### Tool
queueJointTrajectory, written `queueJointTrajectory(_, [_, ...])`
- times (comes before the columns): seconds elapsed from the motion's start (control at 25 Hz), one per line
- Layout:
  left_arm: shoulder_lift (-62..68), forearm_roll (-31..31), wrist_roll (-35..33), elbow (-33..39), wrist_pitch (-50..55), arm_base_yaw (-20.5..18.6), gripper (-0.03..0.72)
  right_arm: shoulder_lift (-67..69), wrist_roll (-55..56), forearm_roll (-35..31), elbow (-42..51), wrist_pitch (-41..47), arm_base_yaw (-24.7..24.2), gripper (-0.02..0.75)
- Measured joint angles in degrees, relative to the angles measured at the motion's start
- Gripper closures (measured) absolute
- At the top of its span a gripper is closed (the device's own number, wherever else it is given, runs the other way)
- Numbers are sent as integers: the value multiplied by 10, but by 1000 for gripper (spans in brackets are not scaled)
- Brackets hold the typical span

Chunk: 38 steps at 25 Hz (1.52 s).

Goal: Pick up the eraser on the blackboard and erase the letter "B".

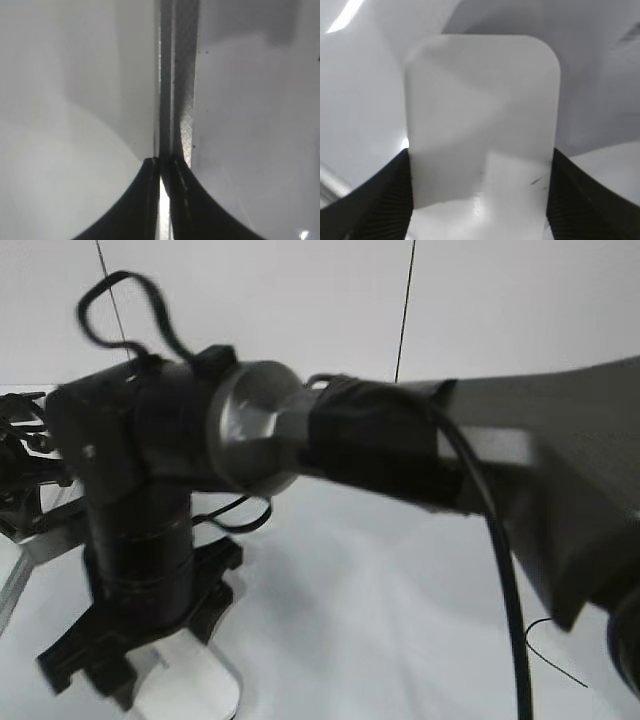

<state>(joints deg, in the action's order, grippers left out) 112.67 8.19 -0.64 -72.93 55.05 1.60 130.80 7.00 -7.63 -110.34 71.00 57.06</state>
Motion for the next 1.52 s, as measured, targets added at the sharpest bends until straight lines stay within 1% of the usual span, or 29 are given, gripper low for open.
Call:
queueJointTrajectory(0.08, [0,0,0,0,0,0,654,0,-3,-7,0,0,16,195])
queueJointTrajectory(0.16, [0,0,0,0,0,0,654,0,-4,-11,0,0,20,195])
queueJointTrajectory(0.32, [0,0,0,0,0,0,653,0,0,-7,0,0,13,195])
queueJointTrajectory(0.4, [0,0,0,0,0,0,653,0,8,7,0,-3,4,195])
queueJointTrajectory(0.56, [0,0,0,0,0,0,653,0,24,56,0,-3,-30,195])
queueJointTrajectory(0.6, [0,0,0,0,0,0,653,0,27,65,0,-3,-45,195])
queueJointTrajectory(0.88, [0,0,0,0,0,0,653,12,35,69,-10,-3,-128,195])
queueJointTrajectory(1.0, [0,0,0,0,0,0,653,15,36,69,-14,-4,-145,195])
queueJointTrajectory(1.24, [1,0,0,0,0,0,653,18,36,68,-26,1,-144,195])
queueJointTrajectory(1.36, [1,0,0,0,0,0,653,20,39,76,-30,2,-127,195])
queueJointTrajectory(1.48, [1,0,0,0,1,0,653,20,37,114,-30,1,-97,195])
queueJointTrajectory(1.52, [1,0,0,0,1,0,653,20,35,115,-30,-1,-84,195])
